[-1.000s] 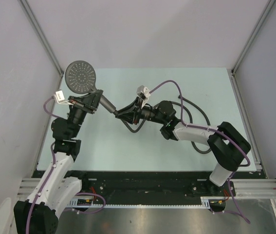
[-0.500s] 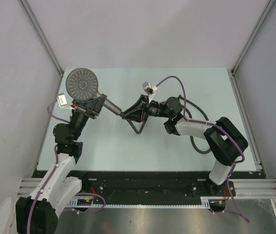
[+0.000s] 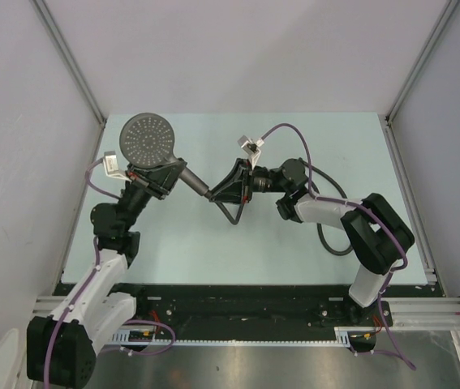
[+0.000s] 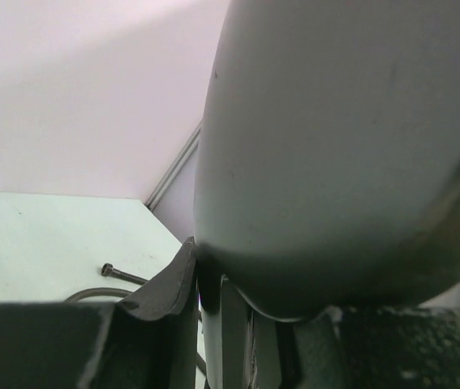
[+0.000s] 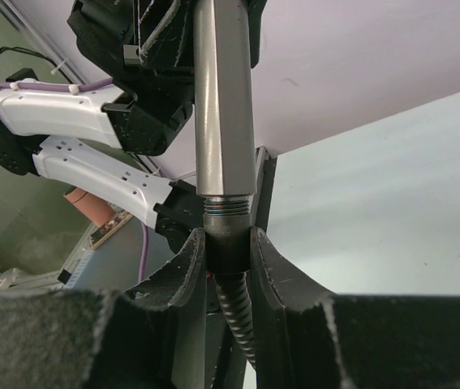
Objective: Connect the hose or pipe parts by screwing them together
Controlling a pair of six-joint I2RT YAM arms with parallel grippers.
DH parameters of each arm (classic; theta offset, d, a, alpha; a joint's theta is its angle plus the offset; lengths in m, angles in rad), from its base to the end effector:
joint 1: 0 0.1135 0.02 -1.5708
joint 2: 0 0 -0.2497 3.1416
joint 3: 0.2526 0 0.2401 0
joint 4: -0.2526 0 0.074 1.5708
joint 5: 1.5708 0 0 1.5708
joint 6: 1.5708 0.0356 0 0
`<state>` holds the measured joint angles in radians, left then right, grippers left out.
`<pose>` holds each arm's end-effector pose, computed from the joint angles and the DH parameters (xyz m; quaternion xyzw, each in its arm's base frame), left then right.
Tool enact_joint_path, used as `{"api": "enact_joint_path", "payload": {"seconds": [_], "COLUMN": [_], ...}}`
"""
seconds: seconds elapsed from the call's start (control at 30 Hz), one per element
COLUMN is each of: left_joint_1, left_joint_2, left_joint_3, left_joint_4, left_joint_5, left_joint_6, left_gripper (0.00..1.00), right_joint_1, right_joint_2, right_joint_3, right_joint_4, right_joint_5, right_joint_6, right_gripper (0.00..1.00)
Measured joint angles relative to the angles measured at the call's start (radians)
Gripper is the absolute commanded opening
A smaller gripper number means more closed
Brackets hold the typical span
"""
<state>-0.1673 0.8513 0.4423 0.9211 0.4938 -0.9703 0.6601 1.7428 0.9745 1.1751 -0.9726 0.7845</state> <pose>0.1791 -0.0474 0.3155 0.0028 0.5332 -0.5548 0.6387 0.2647 0.2428 0.2783 -0.3594 0.5093 0.6810 0.3843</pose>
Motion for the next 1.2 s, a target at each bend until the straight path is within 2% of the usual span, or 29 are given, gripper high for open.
{"api": "enact_joint_path", "payload": {"seconds": [0.53,0.8,1.2], "left_joint_1": [-0.028,-0.028,-0.027], "left_joint_2": [0.090,0.289,0.306], "left_joint_3": [-0.044,-0.013,-0.012], "left_joint_4": [0.225,0.430,0.470], "left_joint_5": [-0.001,0.014,0.009], "left_joint_6": [-0.037,-0.169,-0.200], "left_gripper": [0.00,0.00,0.00], "right_joint_1": [-0.034,-0.073,-0.079], "right_joint_2": [0.007,0.011,0.016], "right_joint_3": [0.002,0.016,0.035], "right_joint_4": [0.035,0.029,0.027], "right_joint_5": [-0.056,-0.077,-0.091], "right_joint_6": [0.105,0.192,0.293], "right_gripper": [0.00,0.00,0.00]}}
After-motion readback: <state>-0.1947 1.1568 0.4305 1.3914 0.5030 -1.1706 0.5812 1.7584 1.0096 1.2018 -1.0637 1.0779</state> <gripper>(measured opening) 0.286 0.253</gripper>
